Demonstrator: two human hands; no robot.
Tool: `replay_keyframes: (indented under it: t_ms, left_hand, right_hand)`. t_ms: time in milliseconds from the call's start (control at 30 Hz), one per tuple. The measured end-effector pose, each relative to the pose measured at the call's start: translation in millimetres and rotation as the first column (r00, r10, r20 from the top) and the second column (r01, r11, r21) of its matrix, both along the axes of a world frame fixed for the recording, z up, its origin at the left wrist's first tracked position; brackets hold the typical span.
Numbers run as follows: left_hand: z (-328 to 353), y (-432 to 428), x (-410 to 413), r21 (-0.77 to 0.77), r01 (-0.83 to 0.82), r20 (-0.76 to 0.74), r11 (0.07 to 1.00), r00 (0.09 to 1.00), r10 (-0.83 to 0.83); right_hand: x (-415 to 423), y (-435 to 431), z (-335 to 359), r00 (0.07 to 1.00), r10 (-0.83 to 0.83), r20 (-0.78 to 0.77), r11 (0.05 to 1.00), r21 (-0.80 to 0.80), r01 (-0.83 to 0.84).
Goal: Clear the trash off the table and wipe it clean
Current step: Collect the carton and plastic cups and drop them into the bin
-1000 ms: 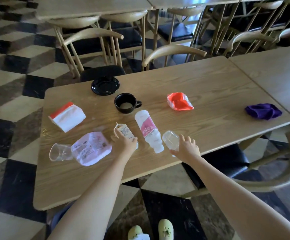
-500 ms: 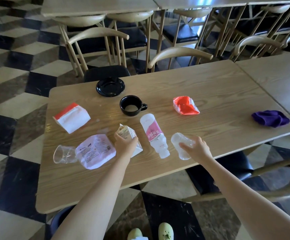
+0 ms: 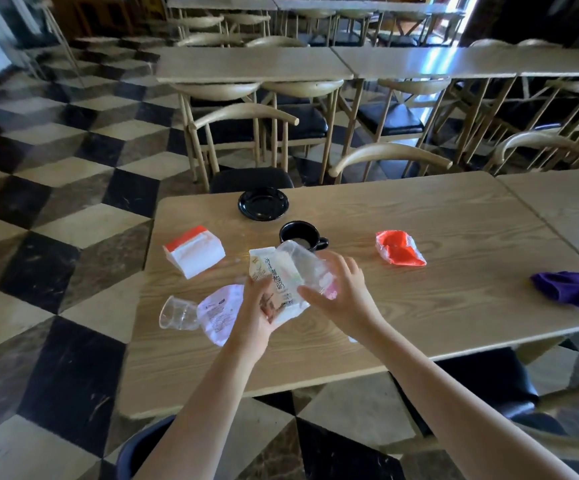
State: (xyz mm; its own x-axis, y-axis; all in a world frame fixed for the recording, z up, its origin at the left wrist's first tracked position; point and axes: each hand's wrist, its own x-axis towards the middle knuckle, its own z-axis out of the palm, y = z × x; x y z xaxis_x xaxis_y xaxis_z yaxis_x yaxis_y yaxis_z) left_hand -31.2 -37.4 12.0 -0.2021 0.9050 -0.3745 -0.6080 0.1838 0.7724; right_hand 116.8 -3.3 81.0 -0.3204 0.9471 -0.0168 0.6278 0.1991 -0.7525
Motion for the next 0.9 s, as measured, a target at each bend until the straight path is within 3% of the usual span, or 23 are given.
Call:
replay_keyframes:
  t_ms: [167, 267, 367, 467, 633, 900]
  left_hand:
    - [4.2, -14.8, -18.0, -0.043, -0.042, 0.004, 0.998, 0.999, 0.042]
    - [5.8, -19.4, -22.3, -0.064, -0.046, 0.018, 0.997, 0.999, 0.047]
    - [12.7, -21.2, -18.8, -0.081, -0.08, 0.068, 0.994, 0.994, 0.085]
    - [21.0, -17.2, -10.9, -0.062, -0.158, 0.044, 0.986, 0.986, 0.161]
    - [15.8, 7.0, 7.8, -0.013, -0.087, -0.154, 0.996, 0.984, 0.084]
    - [-1.9, 64.3, 39.1, 0.008, -0.164, -0.119, 0.986, 0.979, 0.164]
  right_hand:
    - [-14.4, -17.3, 12.5, 0.967, 0.225, 0.12, 0.959, 0.15, -0.242]
    - [-19.9, -25.0, 14.1, 0.941, 0.275, 0.198, 0.916, 0.244, -0.319]
    - [-18.8, -24.5, 14.9, 0.931, 0.3, 0.21, 0.91, 0.23, -0.345]
    - [-13.3, -19.1, 13.5, 0.95, 0.267, 0.16, 0.932, 0.207, -0.297]
    - [1.2, -0.3, 0.2, 0.98, 0.2, -0.004, 0.97, 0.142, -0.197]
    - [56.9, 85.5, -12.8, 0.988, -0.029, -0.152, 0.999, 0.029, 0.034]
